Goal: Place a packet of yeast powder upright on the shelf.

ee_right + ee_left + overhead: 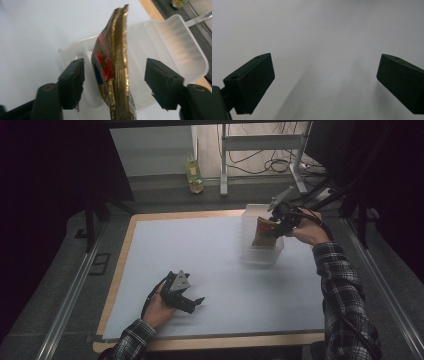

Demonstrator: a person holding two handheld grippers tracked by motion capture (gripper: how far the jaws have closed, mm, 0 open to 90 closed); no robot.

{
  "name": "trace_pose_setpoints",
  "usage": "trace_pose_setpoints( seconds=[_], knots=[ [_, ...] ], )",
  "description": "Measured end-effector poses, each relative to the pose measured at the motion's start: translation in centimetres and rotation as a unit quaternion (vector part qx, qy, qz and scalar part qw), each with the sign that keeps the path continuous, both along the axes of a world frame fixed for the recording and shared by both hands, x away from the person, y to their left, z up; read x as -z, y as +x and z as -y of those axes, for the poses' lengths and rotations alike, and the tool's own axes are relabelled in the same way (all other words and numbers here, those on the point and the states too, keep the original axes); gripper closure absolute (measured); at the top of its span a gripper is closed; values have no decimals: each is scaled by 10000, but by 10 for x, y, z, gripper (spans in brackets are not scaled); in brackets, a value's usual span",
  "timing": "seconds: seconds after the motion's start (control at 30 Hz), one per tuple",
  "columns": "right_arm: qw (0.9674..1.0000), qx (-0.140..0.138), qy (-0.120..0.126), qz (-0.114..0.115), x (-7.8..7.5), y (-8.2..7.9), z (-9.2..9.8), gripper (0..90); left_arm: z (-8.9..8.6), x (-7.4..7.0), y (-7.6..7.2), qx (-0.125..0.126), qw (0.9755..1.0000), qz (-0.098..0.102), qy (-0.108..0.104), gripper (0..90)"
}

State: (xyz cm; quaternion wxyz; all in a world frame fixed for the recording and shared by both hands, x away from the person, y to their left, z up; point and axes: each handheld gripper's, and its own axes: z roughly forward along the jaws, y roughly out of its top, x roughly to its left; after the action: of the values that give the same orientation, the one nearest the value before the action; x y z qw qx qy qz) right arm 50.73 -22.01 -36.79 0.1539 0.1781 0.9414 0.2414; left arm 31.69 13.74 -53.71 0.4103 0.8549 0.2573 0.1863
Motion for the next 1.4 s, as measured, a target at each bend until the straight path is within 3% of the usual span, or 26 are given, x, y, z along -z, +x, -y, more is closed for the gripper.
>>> trace_pose_setpoints(
  seconds=[0.23, 0.4, 0.83, 0.97, 1.4],
  knots=[
    [9993, -66, 354, 71, -4, -4, 0, 174, 0, 0, 0, 2, 10000, -14, 4, 14],
    [9977, -48, 666, 70, -9, -7, 0, 150, 0, 0, 0, -1, 10000, -18, 8, 13],
    [9931, 165, 1137, 247, -25, -21, 2, 125, 0, 0, 0, -6, 10000, -26, -43, 10],
    [9916, 368, 1221, 191, -26, -24, 3, 121, -1, -1, 0, 46, 9999, -52, -112, 8],
    [9881, 285, 1505, 157, -24, -41, 2, 105, -1, -1, 0, 28, 9999, -45, -107, 8]
  ],
)
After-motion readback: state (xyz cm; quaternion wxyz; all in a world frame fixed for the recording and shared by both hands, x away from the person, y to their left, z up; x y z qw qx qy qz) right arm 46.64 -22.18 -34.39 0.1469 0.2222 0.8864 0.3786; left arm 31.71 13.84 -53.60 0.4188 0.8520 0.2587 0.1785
